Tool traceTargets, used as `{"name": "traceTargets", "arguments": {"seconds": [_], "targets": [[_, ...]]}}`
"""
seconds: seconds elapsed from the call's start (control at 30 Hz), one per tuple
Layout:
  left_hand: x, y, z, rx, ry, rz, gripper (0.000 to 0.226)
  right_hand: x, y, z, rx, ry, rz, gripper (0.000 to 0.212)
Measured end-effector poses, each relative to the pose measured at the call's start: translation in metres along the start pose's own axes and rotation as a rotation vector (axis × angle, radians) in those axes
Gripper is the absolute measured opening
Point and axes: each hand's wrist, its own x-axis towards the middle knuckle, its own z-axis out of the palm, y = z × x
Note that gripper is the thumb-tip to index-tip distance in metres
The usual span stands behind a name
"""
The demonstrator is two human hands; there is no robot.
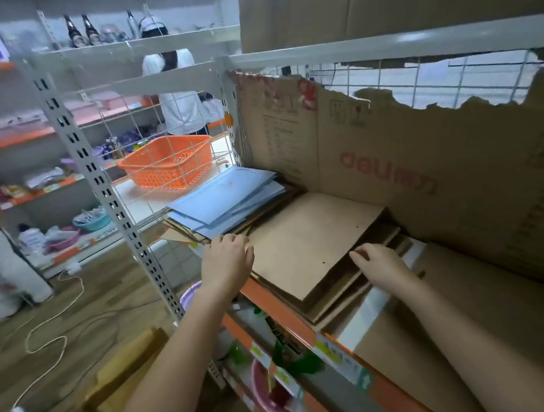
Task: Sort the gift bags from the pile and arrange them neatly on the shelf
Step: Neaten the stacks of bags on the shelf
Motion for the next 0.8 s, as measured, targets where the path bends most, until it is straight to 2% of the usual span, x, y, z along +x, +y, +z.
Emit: {"name": "traceTargets", "arguments": {"seconds": [0.2,0.43,0.6,0.8], "targets": [[0.087,-0.077,0.023,-0.037,0.019,0.008,0.037,0.030,-0.016,0.024,0.163,0.129,0.223,0.038],[0.192,-0.165,0.057,-0.113,-0.141,-0.071,0.036,0.034,-0.055,0.045,0.382,0.354,0.402,0.052],[0.239,-0.202,0.081,-0.175,-0.352,-0.144,0.078,0.030,-0.065,0.062,0.628,0.415,0.481,0.058],[0.249,-0.202,0.085,-0.186,-0.321,-0.152,0.092,0.024,-0.071,0.076,0.807,0.533,0.543,0.054]]}}
